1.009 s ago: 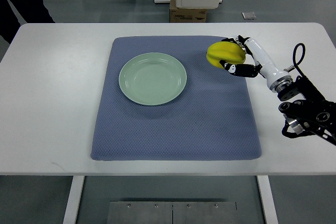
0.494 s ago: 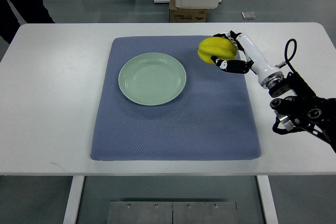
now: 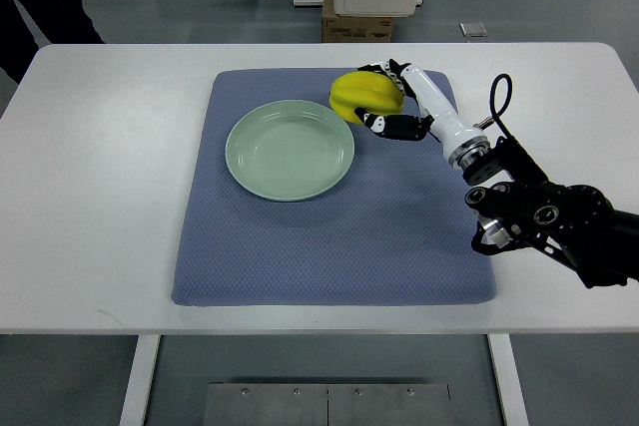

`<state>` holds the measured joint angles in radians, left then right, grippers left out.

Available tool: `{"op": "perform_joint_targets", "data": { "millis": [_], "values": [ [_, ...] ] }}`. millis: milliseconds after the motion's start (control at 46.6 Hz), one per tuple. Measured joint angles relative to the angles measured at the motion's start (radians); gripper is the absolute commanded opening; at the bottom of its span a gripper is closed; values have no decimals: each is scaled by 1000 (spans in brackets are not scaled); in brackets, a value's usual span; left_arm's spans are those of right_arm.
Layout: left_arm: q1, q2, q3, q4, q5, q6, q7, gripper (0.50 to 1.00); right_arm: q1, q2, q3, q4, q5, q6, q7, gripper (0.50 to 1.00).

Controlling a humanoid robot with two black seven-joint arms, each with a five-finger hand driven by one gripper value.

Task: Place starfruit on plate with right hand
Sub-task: 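Carry the starfruit over the green plate with the right hand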

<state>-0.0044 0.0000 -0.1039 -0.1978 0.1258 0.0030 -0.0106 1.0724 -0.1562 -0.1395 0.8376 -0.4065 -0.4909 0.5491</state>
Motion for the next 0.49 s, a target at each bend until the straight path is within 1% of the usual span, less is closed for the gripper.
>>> {"op": "perform_joint_targets", "data": {
  "millis": [365,494],
  "values": [
    [0,0,0,0,0,0,0,1000,-2,94,-3,-44,-1,2,-1,500],
    [0,0,0,0,0,0,0,1000,-8,124,-3,-62,-1,1,-17,500]
  ]
}}
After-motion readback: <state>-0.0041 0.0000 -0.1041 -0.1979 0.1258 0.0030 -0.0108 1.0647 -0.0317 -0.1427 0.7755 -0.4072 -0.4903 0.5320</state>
